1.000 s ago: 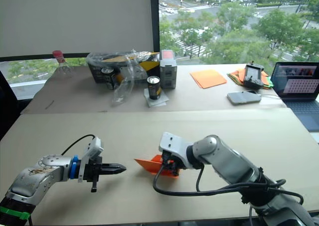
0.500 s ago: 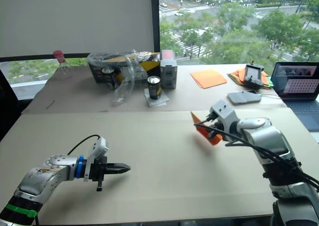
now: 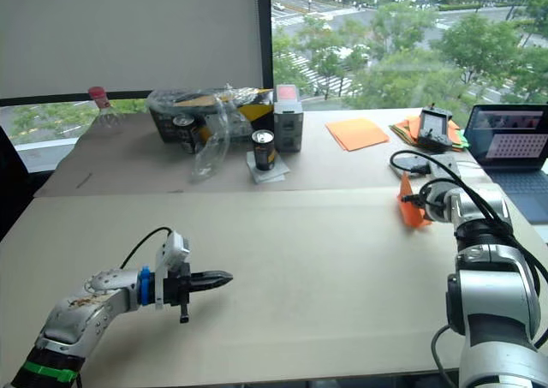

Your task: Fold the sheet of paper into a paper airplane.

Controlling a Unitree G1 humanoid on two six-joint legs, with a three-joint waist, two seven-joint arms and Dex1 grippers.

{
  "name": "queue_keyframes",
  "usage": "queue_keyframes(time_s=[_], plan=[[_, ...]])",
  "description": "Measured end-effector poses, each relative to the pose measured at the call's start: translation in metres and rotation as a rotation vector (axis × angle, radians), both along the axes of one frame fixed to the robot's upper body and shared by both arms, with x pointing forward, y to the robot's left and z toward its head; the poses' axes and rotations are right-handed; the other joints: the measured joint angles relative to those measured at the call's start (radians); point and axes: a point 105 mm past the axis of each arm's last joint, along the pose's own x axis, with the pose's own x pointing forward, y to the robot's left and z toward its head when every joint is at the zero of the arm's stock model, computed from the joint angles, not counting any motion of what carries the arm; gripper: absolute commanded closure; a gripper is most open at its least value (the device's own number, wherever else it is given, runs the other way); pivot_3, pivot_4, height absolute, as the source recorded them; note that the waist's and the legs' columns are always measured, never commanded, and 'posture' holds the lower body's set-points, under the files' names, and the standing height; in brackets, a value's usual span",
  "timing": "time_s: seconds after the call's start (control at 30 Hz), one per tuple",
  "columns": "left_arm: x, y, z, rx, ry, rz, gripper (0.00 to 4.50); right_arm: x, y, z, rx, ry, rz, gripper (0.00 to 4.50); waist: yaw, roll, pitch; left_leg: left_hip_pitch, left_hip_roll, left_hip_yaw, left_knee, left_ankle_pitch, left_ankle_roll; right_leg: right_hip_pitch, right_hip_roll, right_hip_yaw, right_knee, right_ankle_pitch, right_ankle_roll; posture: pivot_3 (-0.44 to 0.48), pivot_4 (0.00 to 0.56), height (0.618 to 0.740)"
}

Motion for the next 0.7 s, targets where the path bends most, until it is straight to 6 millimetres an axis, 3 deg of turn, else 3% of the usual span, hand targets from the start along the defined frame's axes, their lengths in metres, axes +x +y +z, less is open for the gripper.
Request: queue_keyframes(time_s=[0.2,0.4,0.5,0.63,0.7], plan=[[0.003,-0.004,0.019,-0.084,-0.103,0.011,4.50,0.000,-0.003,-0.002,0.022,-0.005,-0.010,4.48,0.000,0.000,0.000,0.001,0.000,0.000,0.001,0.000,0.000,0.001,0.000,0.000,0.001,0.000,0.000,0.000,0.150,0.740],[0.005,-0.006,0.026,-0.100,-0.138,0.004,4.50,-0.001,-0.003,-0.005,0.018,0.002,0.015,2.50,-0.002,0.001,0.000,0.000,0.000,0.000,0.001,0.000,0.000,0.001,0.000,0.000,0.001,0.000,0.000,0.000,0.150,0.740],[0.004,-0.006,0.027,-0.101,-0.142,-0.009,4.50,-0.001,-0.004,0.003,0.008,-0.014,0.031,1.49,-0.004,0.001,0.000,0.000,0.000,0.000,0.001,0.000,0.000,0.001,0.000,0.000,0.001,0.000,0.000,0.000,0.150,0.740],[0.002,-0.006,0.028,-0.119,-0.101,-0.032,4.50,-0.003,-0.002,0.047,-0.008,-0.090,0.100,0.05,-0.006,0.008,0.004,-0.001,0.000,0.000,0.002,0.000,0.000,0.000,0.000,0.000,0.001,0.000,0.001,0.000,0.150,0.740],[0.002,-0.007,0.029,-0.124,-0.073,-0.040,4.50,-0.008,0.006,0.073,-0.016,-0.143,0.161,0.02,-0.004,0.008,0.005,0.000,0.000,-0.001,0.002,-0.001,0.001,0.000,0.002,-0.001,0.001,0.000,0.001,0.000,0.150,0.740]])
